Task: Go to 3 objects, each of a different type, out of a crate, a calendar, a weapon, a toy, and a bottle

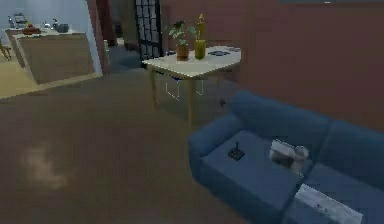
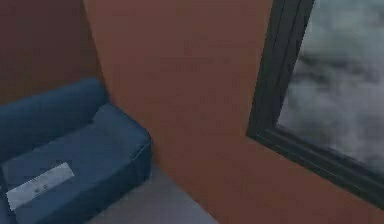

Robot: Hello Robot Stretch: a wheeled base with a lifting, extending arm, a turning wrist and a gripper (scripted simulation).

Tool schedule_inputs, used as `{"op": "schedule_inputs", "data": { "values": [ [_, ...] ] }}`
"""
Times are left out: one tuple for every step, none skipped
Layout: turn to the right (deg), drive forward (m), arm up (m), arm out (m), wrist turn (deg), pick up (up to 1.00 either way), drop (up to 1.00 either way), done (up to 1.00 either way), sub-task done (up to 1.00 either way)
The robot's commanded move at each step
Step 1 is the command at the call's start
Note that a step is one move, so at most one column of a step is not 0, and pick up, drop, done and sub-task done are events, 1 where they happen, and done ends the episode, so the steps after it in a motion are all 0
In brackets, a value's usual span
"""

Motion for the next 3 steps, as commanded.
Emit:
{"op": "schedule_inputs", "data": {
  "values": [
    [45.0, 0.0, 0.0, 0.0, 0.0, 0.0, 0.0, 0.0, 0.0],
    [24.0, 0.0, 0.0, 0.0, 0.0, 0.0, 0.0, 0.0, 0.0],
    [0.0, 0.3, 0.0, 0.0, 0.0, 0.0, 0.0, 0.0, 0.0]
  ]
}}
